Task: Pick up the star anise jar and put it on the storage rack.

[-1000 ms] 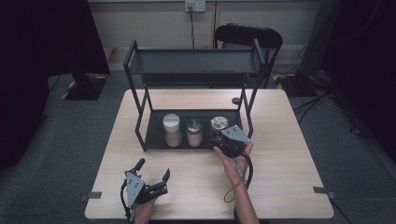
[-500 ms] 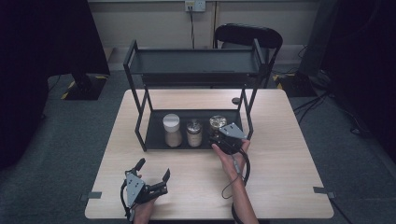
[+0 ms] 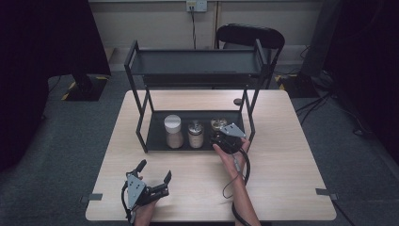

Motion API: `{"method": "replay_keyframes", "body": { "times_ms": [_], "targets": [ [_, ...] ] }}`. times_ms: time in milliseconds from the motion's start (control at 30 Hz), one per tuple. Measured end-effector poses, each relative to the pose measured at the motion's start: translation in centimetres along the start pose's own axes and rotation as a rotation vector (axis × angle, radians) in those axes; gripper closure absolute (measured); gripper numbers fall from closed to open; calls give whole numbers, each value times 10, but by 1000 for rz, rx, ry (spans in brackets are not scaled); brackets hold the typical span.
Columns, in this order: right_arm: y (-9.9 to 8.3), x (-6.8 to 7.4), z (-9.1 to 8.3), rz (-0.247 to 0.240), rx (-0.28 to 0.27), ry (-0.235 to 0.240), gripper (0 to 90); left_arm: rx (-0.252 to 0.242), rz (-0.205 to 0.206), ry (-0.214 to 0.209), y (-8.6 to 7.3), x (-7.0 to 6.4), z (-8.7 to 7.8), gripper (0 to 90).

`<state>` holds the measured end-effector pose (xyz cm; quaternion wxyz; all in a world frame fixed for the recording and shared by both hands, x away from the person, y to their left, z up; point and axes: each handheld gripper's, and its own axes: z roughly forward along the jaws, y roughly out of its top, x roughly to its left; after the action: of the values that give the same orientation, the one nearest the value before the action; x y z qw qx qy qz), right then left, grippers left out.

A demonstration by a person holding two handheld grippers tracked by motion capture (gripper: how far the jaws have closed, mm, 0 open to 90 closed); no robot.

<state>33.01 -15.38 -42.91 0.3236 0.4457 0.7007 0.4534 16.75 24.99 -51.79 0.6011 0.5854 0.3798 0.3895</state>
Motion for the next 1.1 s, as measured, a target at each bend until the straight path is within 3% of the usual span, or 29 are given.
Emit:
{"method": "replay_keyframes", "body": {
  "times_ms": [333,567,733,1100],
  "targets": [
    [-3,-3,9,21,3,7,305,0,0,-1,0,0,0,10],
    [-9,-5,6,43,-7,10,306,0,0,1,0,0,0,10],
    [-9,-1,6,24,-1,1,306,0,0,1,0,0,0,10],
    [-9,0,6,31,1,-3,305,0,1,2,0,0,0,10]
  ]
}}
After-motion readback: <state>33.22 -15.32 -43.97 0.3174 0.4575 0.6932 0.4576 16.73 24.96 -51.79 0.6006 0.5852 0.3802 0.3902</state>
